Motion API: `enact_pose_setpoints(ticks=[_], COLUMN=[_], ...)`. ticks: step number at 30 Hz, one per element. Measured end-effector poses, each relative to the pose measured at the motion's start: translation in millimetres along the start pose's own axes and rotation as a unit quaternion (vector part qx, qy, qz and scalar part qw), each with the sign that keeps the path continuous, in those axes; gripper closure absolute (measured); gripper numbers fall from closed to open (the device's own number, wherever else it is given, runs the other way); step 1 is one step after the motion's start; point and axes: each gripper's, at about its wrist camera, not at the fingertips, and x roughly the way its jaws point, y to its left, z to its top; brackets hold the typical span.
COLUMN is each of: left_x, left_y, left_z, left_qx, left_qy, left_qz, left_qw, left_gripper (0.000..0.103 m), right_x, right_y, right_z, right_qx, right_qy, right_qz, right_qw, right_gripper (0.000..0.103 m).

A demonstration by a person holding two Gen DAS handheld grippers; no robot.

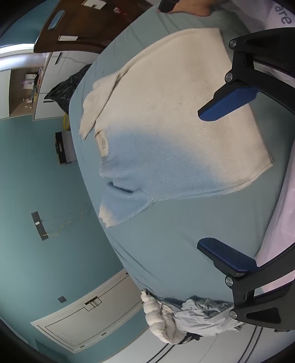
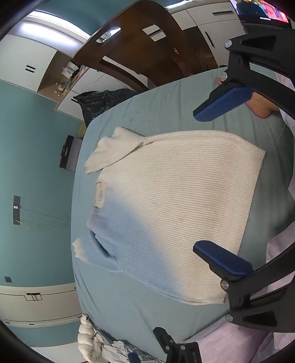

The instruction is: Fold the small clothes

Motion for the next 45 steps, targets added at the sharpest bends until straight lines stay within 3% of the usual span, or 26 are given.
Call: enact_pose_setpoints(ticks=[10, 20, 45], left_x=[4.1, 0.5, 1.9], left_y=[-3.6, -2.7, 4.1], left_z=[4.5, 1.0, -0.4], left_qx=[-0.007, -0.014, -0.026], left_qy=[0.002, 0.002, 0.007], left_qz=[-0.011, -0.017, -0.027], left_qw=[0.9999, 0.9998, 0.9993], left_gripper=[0.0, 0.0, 0.0], right_x=[1.3, 9.2, 11.1], right_y=[0.1, -14.0, -7.1], right_z=[-10.6, 1.6, 0.8], right_qx=[0.009, 0.048, 0.016], right_qy=[0.006, 0.04, 0.056], right_qz=[0.003, 0.04, 0.044], right_qw=[1.0, 0.997, 0.997], right_gripper=[0.001, 0.001, 0.001])
